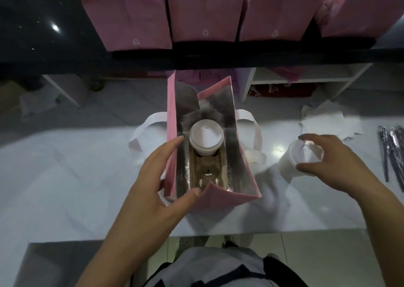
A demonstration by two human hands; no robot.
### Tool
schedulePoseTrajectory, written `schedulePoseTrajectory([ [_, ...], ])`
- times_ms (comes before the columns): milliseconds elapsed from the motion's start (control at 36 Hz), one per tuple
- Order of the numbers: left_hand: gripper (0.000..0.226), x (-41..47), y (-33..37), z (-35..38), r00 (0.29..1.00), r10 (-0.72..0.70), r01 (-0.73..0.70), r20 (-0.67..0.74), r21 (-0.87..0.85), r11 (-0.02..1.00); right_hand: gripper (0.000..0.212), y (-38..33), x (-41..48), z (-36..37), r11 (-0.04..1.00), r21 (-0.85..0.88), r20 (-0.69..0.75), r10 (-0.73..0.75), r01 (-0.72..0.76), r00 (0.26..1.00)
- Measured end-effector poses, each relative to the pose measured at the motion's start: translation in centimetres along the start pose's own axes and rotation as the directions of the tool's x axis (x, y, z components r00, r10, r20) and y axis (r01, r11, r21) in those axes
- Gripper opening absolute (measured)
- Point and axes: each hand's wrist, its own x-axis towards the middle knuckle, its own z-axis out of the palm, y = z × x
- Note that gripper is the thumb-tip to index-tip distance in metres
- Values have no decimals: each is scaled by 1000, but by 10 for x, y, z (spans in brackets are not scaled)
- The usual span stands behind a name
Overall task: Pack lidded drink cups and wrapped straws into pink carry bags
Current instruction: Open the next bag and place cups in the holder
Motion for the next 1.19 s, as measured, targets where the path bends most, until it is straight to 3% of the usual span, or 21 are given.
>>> schedulePoseTrajectory([
  [111, 81, -1, -2, -5, 997, 29, -25, 72, -56, 998, 74, -40, -20, -36, 992, -7, -237, -125, 127, 963],
  [194, 92, -2, -8, -7, 994, 48, -42, 102, -59, 997, 72, -80, -40, -61, 947, 28, -395, -285, 321, 873],
  [250, 96, -2, -12, -8, 990, 69, -62, 121, -66, 996, 70, -105, -49, -77, 895, 34, -419, -392, 445, 819],
  [361, 100, -1, -18, -10, 985, 106, -95, 139, -86, 992, 76, -154, -65, -100, 786, 9, -191, -606, 619, 772],
  [472, 103, -2, -23, -12, 982, 126, -110, 137, -118, 987, 68, -199, -82, -95, 680, -56, 63, -729, 731, 682],
  [667, 108, -6, -31, -18, 989, 117, -96, 91, -209, 973, 73, -236, -62, -41, 487, -377, 467, -634, 788, 616],
  [833, 112, -7, -42, -22, 990, 116, -95, 86, -213, 972, 70, -231, -47, 19, 359, -469, 597, -544, 807, 589],
  [1194, 124, 0, -48, -27, 984, 92, -74, 155, -120, 990, 73, -217, -24, 43, 457, -464, 599, -470, 759, 649],
])
